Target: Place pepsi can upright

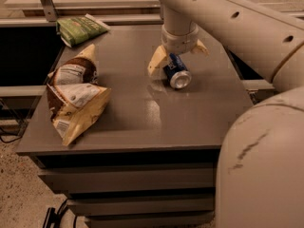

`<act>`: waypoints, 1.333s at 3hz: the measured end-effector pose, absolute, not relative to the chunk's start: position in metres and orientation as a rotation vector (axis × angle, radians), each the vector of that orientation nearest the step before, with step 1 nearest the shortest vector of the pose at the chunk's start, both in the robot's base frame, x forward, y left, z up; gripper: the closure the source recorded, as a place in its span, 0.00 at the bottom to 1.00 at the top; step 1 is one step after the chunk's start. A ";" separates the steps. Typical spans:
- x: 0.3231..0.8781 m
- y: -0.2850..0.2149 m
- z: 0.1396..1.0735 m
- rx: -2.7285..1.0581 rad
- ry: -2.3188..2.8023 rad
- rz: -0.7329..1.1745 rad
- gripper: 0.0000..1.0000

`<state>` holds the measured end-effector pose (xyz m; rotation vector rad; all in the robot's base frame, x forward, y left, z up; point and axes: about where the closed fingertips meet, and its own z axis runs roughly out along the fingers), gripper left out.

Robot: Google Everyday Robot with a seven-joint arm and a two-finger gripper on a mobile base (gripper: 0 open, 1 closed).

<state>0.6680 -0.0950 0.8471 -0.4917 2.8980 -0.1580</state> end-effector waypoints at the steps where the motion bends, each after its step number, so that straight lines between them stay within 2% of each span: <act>1: 0.665 -0.095 0.841 -0.486 2.901 -0.129 0.00; 4: 0.668 -0.090 0.827 -0.468 2.947 -0.137 0.00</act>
Offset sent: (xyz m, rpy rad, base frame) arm -0.0053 0.0003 -0.0188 0.0324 0.0387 -0.0157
